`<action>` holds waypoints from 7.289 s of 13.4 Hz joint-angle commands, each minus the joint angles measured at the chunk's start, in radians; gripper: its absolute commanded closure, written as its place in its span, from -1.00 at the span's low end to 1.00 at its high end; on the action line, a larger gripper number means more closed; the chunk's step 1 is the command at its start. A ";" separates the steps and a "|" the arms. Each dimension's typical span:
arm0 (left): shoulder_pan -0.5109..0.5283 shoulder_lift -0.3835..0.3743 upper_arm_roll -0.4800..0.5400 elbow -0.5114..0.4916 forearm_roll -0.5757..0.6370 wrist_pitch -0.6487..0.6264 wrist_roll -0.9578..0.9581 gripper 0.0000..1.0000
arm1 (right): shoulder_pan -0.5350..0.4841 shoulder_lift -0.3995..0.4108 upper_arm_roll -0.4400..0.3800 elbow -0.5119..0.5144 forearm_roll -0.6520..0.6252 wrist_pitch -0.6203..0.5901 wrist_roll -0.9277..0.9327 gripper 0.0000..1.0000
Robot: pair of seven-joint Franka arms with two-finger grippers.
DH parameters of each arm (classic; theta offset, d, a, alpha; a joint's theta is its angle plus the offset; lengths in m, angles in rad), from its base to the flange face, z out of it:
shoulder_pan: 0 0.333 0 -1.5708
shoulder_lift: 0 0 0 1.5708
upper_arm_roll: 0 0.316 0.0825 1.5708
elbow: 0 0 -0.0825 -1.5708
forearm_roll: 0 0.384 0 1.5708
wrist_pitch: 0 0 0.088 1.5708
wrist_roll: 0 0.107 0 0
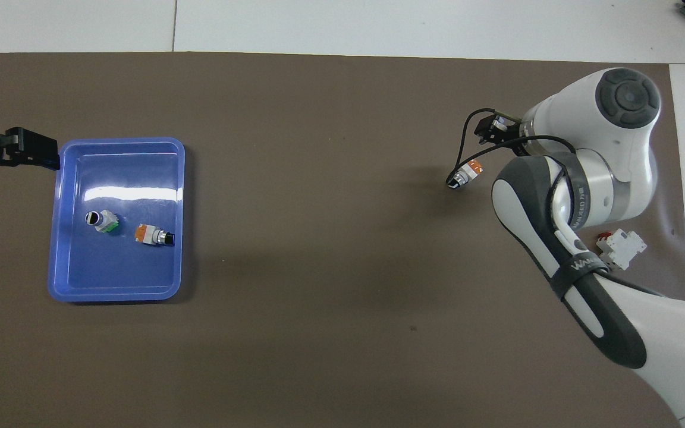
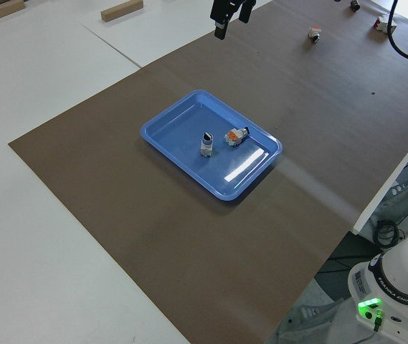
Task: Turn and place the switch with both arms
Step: 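Reach the right gripper toward the white-and-orange switch block mid-table, then grasp the switch block with the right gripper and lift it, then carry the switch toward center while the left gripper reaches toward it, then close the left gripper on the switch end held by the right gripper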
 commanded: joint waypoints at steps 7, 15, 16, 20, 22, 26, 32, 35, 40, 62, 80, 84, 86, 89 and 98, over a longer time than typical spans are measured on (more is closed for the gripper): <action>0.004 -0.026 -0.003 -0.030 0.012 0.001 0.002 -1.00 | 0.036 0.077 0.006 -0.094 -0.004 0.140 0.205 -1.00; 0.004 -0.027 -0.001 -0.030 0.012 0.001 0.002 -1.00 | 0.023 0.095 0.006 -0.096 0.045 0.154 0.199 1.00; 0.004 -0.027 -0.003 -0.030 0.012 0.003 0.002 -1.00 | 0.022 0.094 0.006 -0.092 0.054 0.148 0.190 1.00; 0.004 -0.026 -0.001 -0.030 0.012 0.001 0.002 -1.00 | 0.028 0.069 0.007 0.018 0.175 -0.005 0.188 1.00; 0.004 -0.027 -0.003 -0.030 0.012 0.001 0.002 -1.00 | 0.038 0.042 0.009 0.065 0.250 -0.073 0.194 1.00; 0.004 -0.026 -0.001 -0.030 0.012 0.001 0.002 -1.00 | 0.039 -0.039 0.081 0.085 0.474 -0.090 0.337 1.00; 0.004 -0.027 -0.003 -0.030 0.012 0.000 0.007 -1.00 | 0.039 -0.066 0.248 0.171 0.583 -0.065 0.679 1.00; -0.011 -0.030 -0.004 -0.030 0.012 0.003 0.005 -1.00 | 0.040 -0.093 0.261 0.171 0.695 -0.045 0.721 1.00; -0.005 -0.030 -0.009 -0.037 -0.008 0.006 0.001 -1.00 | 0.043 -0.116 0.262 0.167 0.864 -0.035 0.760 1.00; -0.178 -0.058 0.002 -0.125 -0.775 0.253 -0.783 0.19 | 0.174 -0.144 0.262 0.119 0.830 0.125 0.896 1.00; -0.198 -0.081 -0.012 -0.160 -0.752 0.260 -0.874 0.56 | 0.167 -0.144 0.262 0.119 0.830 0.119 0.899 1.00; -0.209 -0.092 -0.012 -0.181 -0.752 0.285 -0.874 0.55 | 0.166 -0.145 0.261 0.119 0.830 0.117 0.900 1.00; -0.213 -0.092 -0.012 -0.181 -0.752 0.287 -0.874 0.48 | 0.164 -0.145 0.262 0.119 0.830 0.117 0.900 1.00; -0.233 -0.092 -0.012 -0.189 -0.752 0.311 -0.880 0.38 | 0.163 -0.145 0.262 0.119 0.830 0.116 0.900 1.00; -0.240 -0.098 -0.012 -0.208 -0.743 0.351 -0.872 1.00 | 0.160 -0.148 0.261 0.119 0.830 0.110 0.900 1.00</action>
